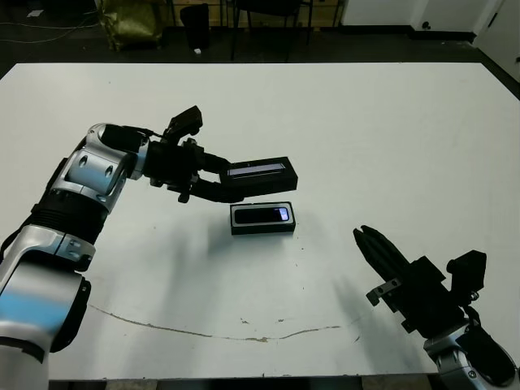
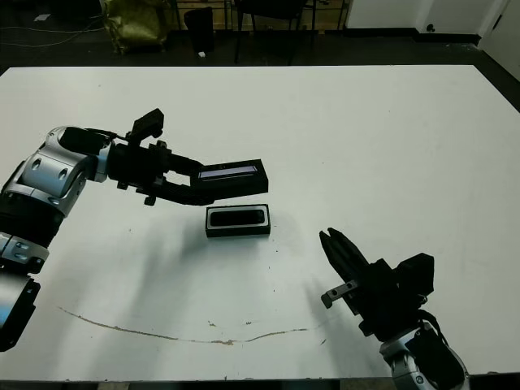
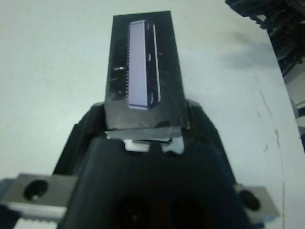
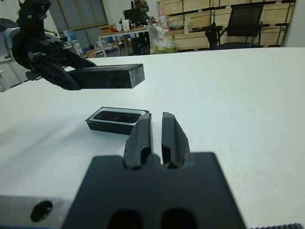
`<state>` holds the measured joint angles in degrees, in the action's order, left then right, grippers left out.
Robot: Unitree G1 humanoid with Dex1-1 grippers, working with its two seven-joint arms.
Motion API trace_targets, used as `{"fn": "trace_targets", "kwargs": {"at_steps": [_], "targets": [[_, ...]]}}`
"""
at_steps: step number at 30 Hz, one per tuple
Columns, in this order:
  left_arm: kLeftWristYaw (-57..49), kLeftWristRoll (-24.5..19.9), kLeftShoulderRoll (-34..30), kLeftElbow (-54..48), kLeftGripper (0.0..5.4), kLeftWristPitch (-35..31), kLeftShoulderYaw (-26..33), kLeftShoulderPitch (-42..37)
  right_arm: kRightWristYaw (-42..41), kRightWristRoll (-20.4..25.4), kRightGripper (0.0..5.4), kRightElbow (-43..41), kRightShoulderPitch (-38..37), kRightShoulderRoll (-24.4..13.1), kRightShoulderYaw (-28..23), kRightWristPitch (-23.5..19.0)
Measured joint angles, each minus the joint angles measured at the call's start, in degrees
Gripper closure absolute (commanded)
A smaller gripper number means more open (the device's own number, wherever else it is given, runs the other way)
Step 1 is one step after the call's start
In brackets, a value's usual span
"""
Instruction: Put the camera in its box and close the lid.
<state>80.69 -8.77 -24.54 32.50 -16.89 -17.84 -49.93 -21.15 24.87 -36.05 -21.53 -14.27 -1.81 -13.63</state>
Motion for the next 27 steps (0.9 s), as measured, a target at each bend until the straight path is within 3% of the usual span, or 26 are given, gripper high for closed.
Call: {"fn": "trace_targets", "kwargs": {"at_steps": [11, 20, 27], "targets": [[-0.7, 4.2, 1.8, -3.5, 3.07, 2.5, -3.6, -0.2, -0.4, -0.8, 5.4, 2.5, -0.1, 0.2, 0.2, 1.0], [-2.9, 8.0, 4.0, -3.9, 3.07, 2.6, -5.9, -0.2, -2.9, -1.8, 5.4, 7.1, 0.3, 0.4, 0.2, 6.6], [-3.5, 9.3, 5.2, -3.2, 3.07, 2.3, -6.6, -0.8, -0.5, -1.0, 5.4, 1.8, -0.4, 0.4, 0.4, 2.9]]}}
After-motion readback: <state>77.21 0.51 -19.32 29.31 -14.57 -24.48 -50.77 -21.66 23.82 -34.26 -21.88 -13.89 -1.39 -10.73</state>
